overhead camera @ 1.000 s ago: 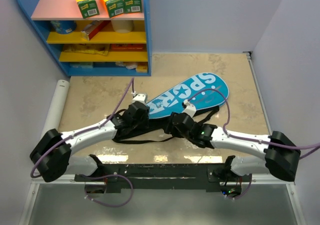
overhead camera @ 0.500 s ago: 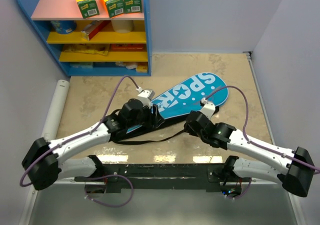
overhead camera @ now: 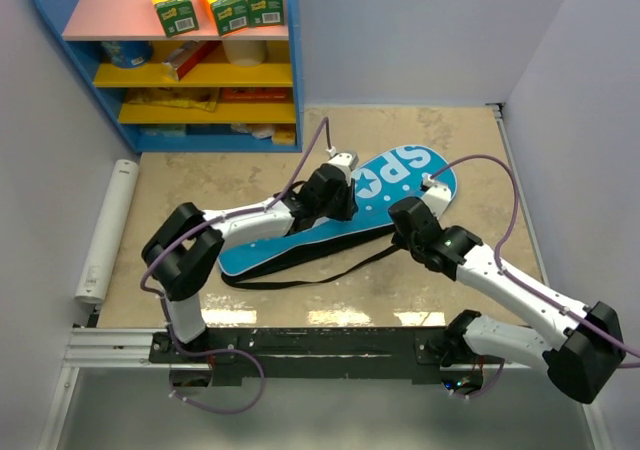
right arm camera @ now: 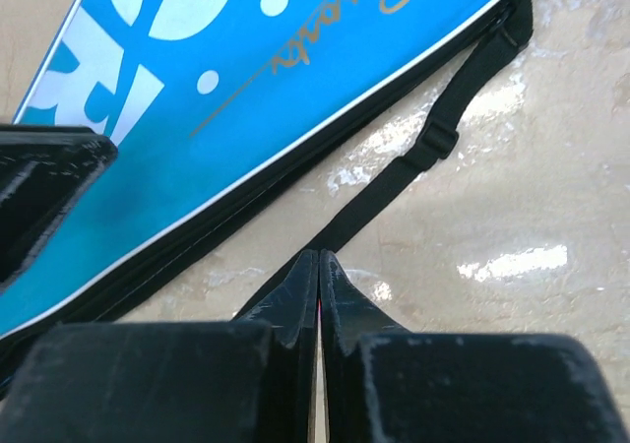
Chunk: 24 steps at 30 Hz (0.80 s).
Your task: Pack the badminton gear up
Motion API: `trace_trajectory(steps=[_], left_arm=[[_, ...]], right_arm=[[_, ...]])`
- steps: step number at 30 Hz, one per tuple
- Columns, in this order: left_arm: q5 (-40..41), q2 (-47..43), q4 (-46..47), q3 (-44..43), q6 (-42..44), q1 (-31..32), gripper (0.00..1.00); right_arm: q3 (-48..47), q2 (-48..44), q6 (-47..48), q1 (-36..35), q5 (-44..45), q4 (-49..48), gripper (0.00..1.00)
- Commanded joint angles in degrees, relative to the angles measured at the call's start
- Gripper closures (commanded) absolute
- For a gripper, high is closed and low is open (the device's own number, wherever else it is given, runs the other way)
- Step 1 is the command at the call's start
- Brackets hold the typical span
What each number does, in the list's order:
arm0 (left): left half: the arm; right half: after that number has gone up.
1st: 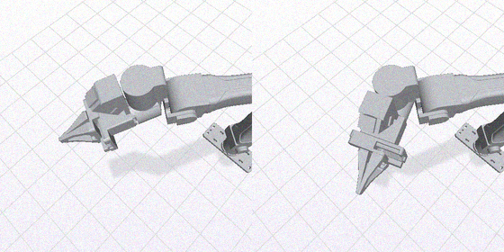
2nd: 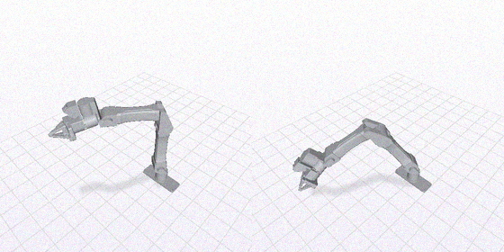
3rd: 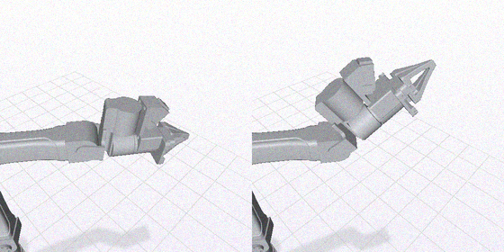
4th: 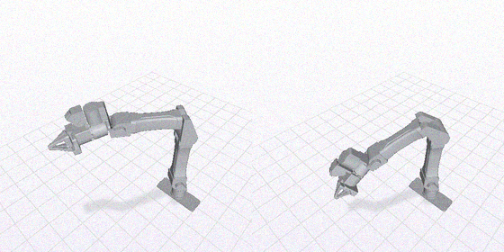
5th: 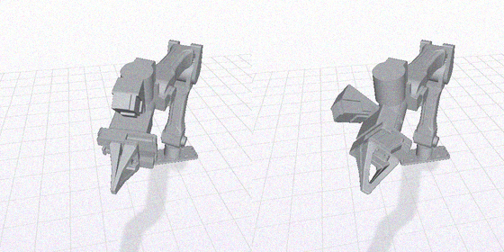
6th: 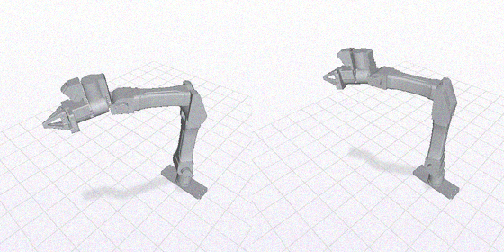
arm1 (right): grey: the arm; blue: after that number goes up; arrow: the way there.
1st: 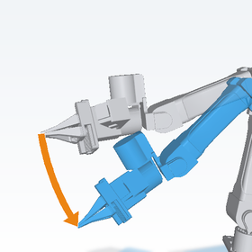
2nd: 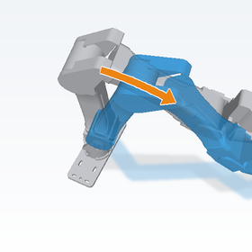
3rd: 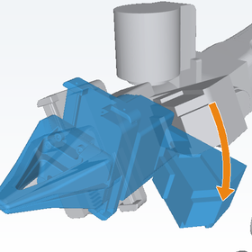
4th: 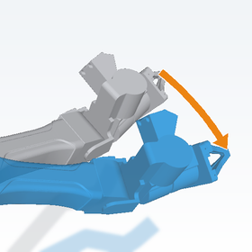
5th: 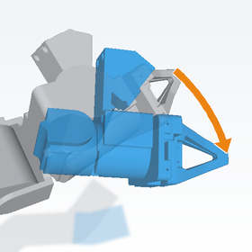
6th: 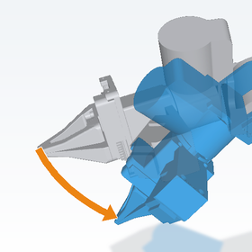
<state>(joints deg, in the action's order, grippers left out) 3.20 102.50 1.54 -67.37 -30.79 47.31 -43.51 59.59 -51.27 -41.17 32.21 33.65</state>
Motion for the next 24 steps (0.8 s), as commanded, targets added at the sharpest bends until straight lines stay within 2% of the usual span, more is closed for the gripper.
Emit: trace_trajectory(steps=[1,6,10,18,24], left_arm=[[-1.09,3.4,3.64,1.35,0.03,-0.38,0.82],[-2.93,6.92,6.19,5.4,-1.38,-1.25,0.89],[-1.62,6.4,7.86,11.28,-1.73,-1.69,0.91],[4.79,0.43,5.93,19.82,-1.73,-1.96,0.92],[10.85,-4.23,3.21,24.3,-4.63,-2.31,0.91]], right_arm=[[-3.42,1.75,3.45,2.4,0.41,-0.6,1.0],[-4.57,6.23,6.44,5.65,-1.88,-5.08,1.0],[-6.59,11.06,8.9,7.85,-3.29,-7.89,1.0],[-6.6,20.38,12.51,9.97,-10.4,-12.81,1.0],[-3.25,22.67,11.54,10.14,-8.74,-14.14,1.0]])
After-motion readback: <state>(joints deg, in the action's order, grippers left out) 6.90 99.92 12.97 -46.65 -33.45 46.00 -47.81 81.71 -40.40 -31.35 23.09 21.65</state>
